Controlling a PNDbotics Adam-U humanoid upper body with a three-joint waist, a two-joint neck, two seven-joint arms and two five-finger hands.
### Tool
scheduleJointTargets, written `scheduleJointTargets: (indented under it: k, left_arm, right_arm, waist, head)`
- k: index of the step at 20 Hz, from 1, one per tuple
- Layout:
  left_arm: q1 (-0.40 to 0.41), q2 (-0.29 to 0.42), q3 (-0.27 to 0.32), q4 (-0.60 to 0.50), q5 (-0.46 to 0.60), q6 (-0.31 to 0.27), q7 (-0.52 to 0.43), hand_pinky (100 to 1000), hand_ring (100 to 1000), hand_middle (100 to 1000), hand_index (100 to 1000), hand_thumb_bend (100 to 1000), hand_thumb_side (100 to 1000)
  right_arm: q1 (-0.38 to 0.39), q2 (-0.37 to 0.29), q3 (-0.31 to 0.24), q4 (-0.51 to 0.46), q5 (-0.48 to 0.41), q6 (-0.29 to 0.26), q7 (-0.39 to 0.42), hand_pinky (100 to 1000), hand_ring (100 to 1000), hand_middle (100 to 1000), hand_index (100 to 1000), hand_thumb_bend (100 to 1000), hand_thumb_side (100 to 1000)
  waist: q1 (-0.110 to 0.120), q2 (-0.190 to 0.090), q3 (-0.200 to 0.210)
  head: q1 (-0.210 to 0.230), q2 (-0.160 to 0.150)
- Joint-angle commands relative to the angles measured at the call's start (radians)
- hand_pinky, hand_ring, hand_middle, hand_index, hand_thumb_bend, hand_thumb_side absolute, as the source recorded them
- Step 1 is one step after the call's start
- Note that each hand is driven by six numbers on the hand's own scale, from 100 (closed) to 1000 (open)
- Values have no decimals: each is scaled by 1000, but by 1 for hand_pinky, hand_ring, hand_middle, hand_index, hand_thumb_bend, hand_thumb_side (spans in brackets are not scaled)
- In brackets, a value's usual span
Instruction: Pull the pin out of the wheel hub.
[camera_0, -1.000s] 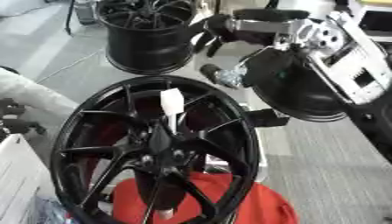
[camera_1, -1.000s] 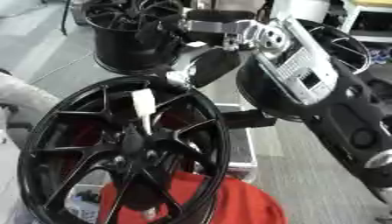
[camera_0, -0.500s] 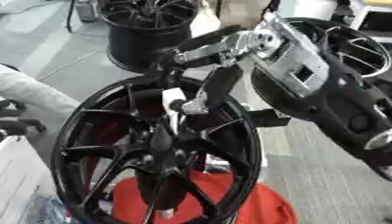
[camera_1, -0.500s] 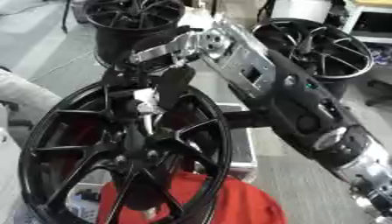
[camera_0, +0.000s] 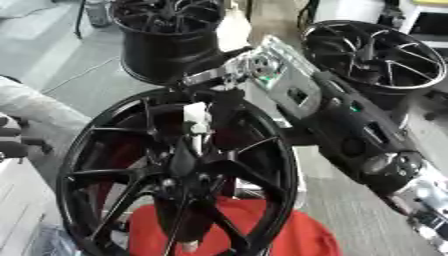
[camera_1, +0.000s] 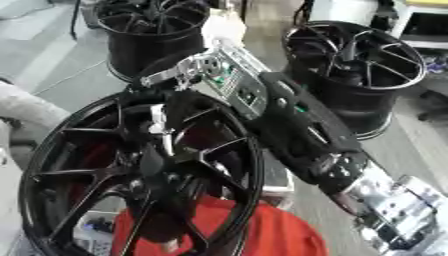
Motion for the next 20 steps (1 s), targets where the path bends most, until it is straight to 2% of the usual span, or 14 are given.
scheduleJointTargets:
  k: [1, 9, 14, 15, 16, 20]
  left_arm:
    - [-13, 16, 0, -16, -4, -1, -3, 637, 601, 644, 815, 100, 715]
    - [-12, 14, 1, -15, -5, -2, -4, 638, 602, 644, 815, 100, 716]
    - [-11, 14, 1, -15, -5, -2, -4, 638, 602, 644, 815, 100, 716]
    - [-11, 14, 1, -15, -6, -1, -4, 638, 602, 644, 815, 100, 707]
    - [-11, 14, 1, -15, -6, -1, -5, 638, 602, 644, 815, 100, 716]
    - [-10, 13, 1, -14, -7, -1, -5, 638, 602, 644, 815, 100, 716]
  right_arm:
    - [-27, 11, -36, 50, 61, -26, -21, 917, 970, 955, 967, 158, 330]
    - [-27, 32, -63, 126, 139, -65, -41, 909, 950, 923, 965, 154, 321]
    - [-25, 31, -67, 144, 153, -77, -32, 899, 934, 871, 953, 153, 318]
    - [-24, 30, -68, 146, 155, -78, -30, 899, 931, 858, 949, 168, 287]
    - [-24, 30, -68, 149, 156, -79, -27, 896, 928, 847, 945, 151, 316]
    - [-19, 30, -67, 158, 170, -82, -21, 891, 918, 804, 922, 135, 312]
  waist:
    - [8, -8, 1]
    - [9, -9, 1]
    - [9, -9, 0]
    - [9, -9, -1]
    - [9, -9, -1]
    - [9, -9, -1]
  head:
    - [-2, -13]
    - [-2, -11]
    - [1, -10]
    - [1, -10]
    - [1, -10]
    - [2, -10]
